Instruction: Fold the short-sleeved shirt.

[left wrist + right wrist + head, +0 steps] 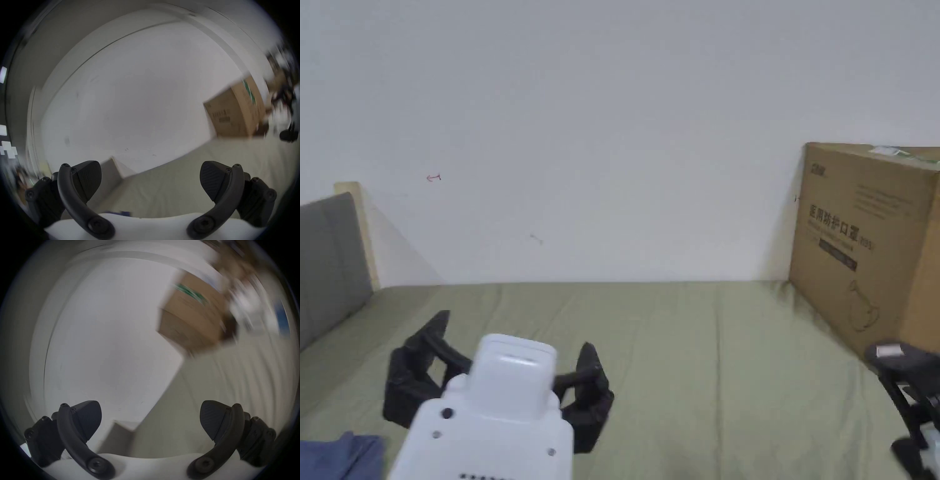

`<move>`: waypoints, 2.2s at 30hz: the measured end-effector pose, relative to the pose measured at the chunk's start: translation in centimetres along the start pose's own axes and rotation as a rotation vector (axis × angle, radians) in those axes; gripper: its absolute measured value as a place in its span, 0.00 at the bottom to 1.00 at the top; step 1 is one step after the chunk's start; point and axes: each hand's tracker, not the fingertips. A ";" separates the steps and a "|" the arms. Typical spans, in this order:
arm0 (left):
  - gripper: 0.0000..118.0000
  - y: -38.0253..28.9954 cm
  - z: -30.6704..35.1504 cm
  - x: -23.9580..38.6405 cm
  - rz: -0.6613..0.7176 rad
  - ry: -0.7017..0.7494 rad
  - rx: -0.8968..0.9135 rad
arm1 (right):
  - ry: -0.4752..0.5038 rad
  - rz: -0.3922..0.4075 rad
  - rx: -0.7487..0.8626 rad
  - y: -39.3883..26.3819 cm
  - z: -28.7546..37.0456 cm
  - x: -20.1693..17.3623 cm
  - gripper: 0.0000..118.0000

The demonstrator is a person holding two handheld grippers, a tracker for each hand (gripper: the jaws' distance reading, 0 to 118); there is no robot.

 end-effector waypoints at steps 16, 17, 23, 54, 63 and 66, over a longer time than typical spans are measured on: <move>1.00 -3.3 -0.4 -0.6 0.283 -0.086 -0.092 | -0.007 0.936 0.050 -8.4 0.2 -3.9 1.00; 1.00 -3.3 -0.3 -0.6 0.298 -0.097 -0.090 | 0.004 0.902 0.039 -8.3 0.3 -4.2 1.00; 1.00 -3.1 0.3 0.0 0.226 -0.076 -0.058 | 0.010 0.942 0.084 -7.6 0.8 -5.3 1.00; 1.00 -2.4 0.5 0.3 0.205 -0.071 -0.054 | 0.091 0.933 0.149 -7.4 2.8 -6.2 1.00; 0.00 -2.1 0.0 0.4 0.187 -0.103 -0.099 | 0.053 0.862 0.013 -6.2 1.6 -5.3 0.00; 0.00 -3.1 -0.4 0.8 0.188 -0.141 -0.146 | 0.015 0.822 -0.057 -5.6 0.9 -4.1 0.00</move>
